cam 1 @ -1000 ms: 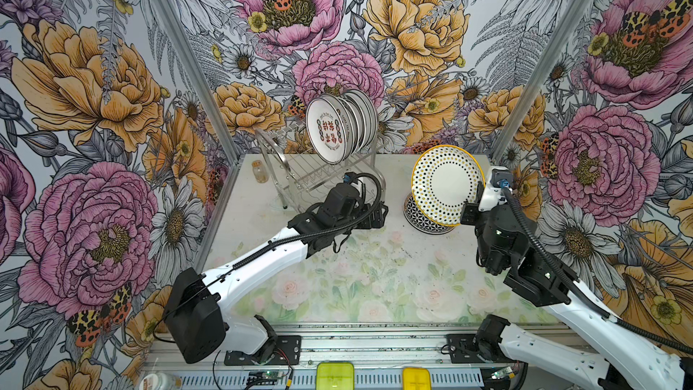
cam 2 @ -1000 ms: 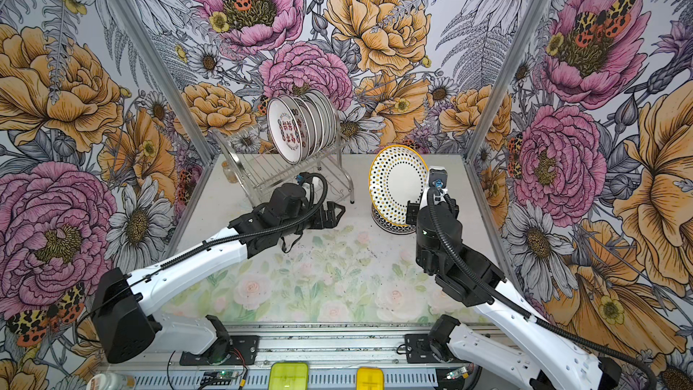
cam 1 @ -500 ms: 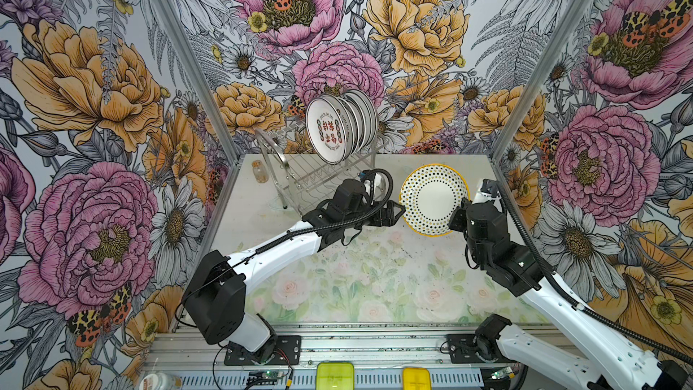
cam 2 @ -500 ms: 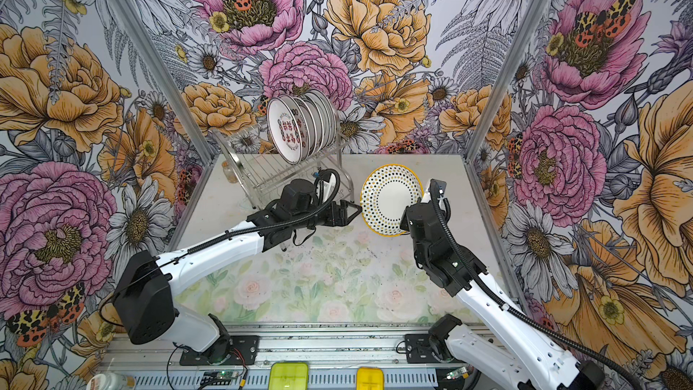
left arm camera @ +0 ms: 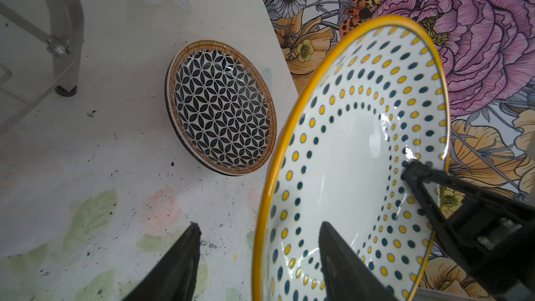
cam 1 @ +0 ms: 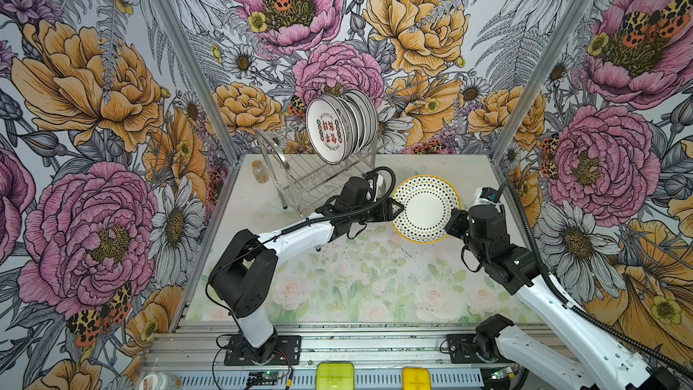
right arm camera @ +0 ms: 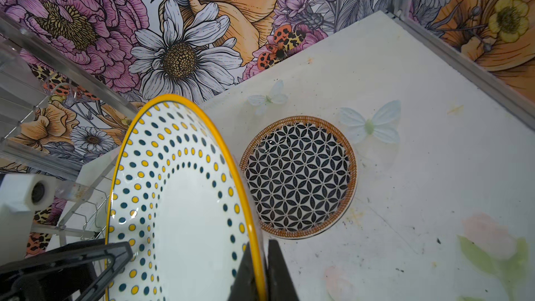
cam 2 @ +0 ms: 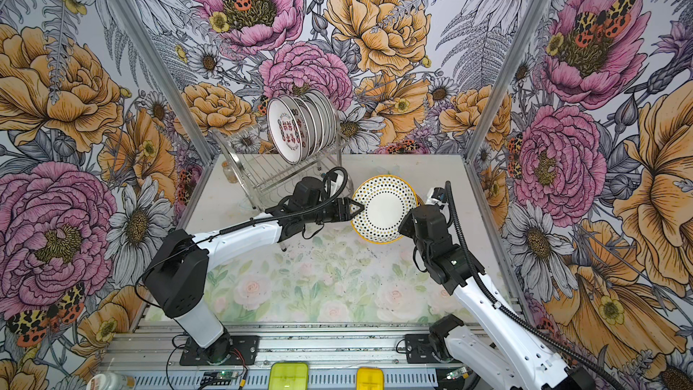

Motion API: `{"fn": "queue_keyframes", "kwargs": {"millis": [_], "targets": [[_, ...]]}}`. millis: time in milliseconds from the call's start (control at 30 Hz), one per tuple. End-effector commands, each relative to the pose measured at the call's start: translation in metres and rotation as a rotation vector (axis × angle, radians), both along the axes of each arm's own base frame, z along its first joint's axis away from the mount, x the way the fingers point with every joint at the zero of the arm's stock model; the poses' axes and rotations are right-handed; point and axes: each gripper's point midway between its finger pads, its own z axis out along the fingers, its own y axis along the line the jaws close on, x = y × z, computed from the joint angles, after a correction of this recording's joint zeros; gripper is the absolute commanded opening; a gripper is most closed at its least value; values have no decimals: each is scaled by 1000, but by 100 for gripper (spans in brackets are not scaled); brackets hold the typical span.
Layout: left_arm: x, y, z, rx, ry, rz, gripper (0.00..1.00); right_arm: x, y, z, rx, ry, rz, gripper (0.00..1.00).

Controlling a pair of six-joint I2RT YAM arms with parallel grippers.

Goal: Unload the plates from the dish rack
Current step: Place the plate among the plates.

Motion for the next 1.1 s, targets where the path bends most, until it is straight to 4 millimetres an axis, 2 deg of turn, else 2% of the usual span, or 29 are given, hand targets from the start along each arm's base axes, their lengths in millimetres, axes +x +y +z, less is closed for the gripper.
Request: {"fn": "queue_keyframes", "kwargs": {"millis": [0, 167, 267, 467, 500, 533, 567, 733, 900, 933, 1067], "targets": [[4, -12, 27, -80, -45, -36, 50, 16, 10, 38, 162, -143, 6, 0], [4, -11, 24, -64, -32, -45, 29, 24, 7, 32, 178, -120, 7, 0], [4, -14, 19, -61, -19, -58, 22, 28, 7, 28, 189, -113, 10, 0], [9, -24, 7, -45, 16, -80, 17, 35, 13, 23, 194, -111, 52, 0], [9, -26, 10, -48, 14, -87, 16, 36, 13, 23, 191, -111, 56, 0], [11, -29, -5, -25, 42, -88, 15, 37, 14, 23, 191, -112, 60, 0], [12, -31, -9, -13, 49, -91, 13, 38, 14, 22, 190, -108, 62, 0], [13, -43, -13, -8, 64, -124, 8, 44, 15, 17, 197, -97, 78, 0], [19, -45, -26, 51, 96, -110, 0, 52, 13, 8, 194, -70, 81, 0], [20, -46, -27, 59, 98, -109, 0, 54, 12, 7, 194, -65, 78, 1], [25, -46, -32, 93, 114, -93, 0, 58, 3, 0, 185, -50, 52, 15]]}}
